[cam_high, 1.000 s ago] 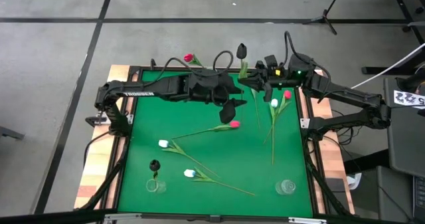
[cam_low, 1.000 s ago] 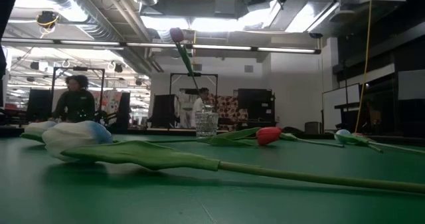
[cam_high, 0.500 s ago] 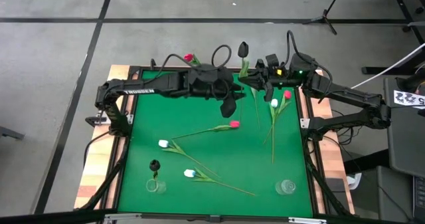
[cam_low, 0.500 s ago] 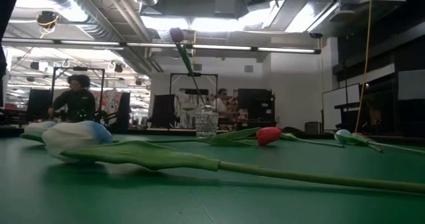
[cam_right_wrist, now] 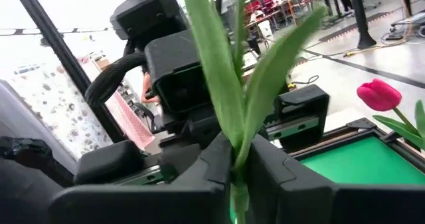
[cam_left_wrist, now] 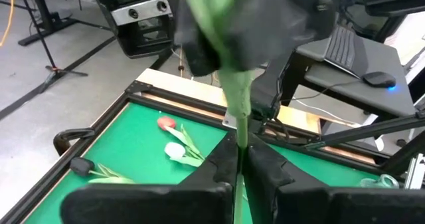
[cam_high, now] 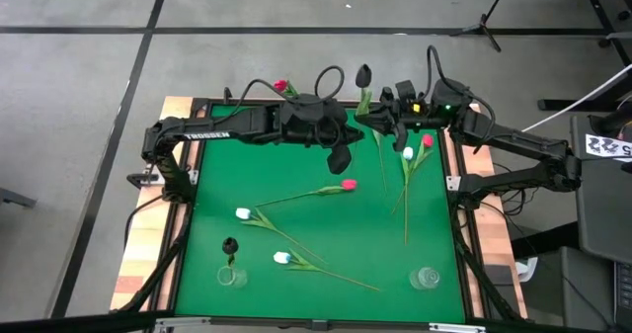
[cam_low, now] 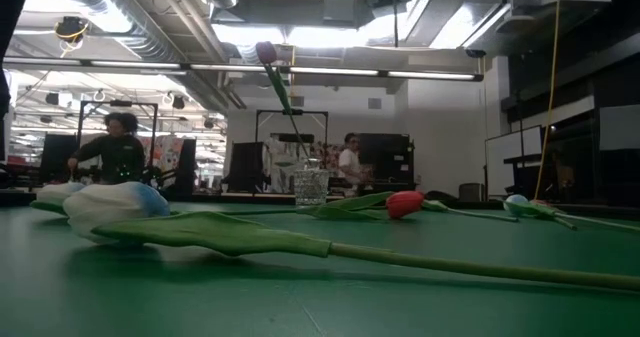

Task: Sort flowers into vase by color
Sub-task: Put the left black flower into the bottom left transparent vase

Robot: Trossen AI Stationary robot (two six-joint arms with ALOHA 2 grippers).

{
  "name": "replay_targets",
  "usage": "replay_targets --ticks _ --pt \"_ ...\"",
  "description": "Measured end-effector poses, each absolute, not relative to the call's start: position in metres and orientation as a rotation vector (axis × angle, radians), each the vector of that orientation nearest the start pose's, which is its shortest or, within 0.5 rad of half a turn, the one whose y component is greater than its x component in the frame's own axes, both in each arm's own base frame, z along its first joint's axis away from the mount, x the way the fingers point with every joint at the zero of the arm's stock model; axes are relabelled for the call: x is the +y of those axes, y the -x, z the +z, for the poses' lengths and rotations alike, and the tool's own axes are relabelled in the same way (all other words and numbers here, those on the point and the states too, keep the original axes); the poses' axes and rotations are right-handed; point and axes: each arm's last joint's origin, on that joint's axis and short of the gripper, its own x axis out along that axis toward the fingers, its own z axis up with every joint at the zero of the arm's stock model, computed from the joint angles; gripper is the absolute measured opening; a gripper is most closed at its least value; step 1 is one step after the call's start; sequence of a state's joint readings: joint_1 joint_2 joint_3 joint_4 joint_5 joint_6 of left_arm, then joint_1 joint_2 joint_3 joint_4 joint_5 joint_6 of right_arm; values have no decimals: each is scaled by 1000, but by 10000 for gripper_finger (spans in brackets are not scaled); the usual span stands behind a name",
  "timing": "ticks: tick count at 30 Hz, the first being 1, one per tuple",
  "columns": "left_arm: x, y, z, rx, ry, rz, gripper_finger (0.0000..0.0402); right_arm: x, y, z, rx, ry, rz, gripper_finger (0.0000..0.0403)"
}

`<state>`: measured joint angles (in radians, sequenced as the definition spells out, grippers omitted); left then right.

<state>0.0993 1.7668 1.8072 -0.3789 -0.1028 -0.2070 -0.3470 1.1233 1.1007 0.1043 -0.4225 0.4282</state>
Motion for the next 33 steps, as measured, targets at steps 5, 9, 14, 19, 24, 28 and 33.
replay_targets --ticks 5,9,14,19,24,28,33 --pt "44 -402 400 319 190 235 6 -73 -235 403 -55 -385 86 137" --pt "46 -402 400 329 179 242 6 -73 -235 403 -51 -387 85 208" --pt "60 -389 406 346 185 282 6 -69 -226 407 -47 -379 102 254" --pt "75 -366 425 320 177 328 3 -62 -207 416 -57 -358 105 263" --pt "68 -329 456 268 160 351 4 -56 -190 418 -32 -367 94 264" --pt "43 -288 482 234 123 419 3 -53 -182 418 -9 -377 74 264" --pt "-1 -239 500 211 127 505 3 -53 -181 418 -9 -375 66 264"
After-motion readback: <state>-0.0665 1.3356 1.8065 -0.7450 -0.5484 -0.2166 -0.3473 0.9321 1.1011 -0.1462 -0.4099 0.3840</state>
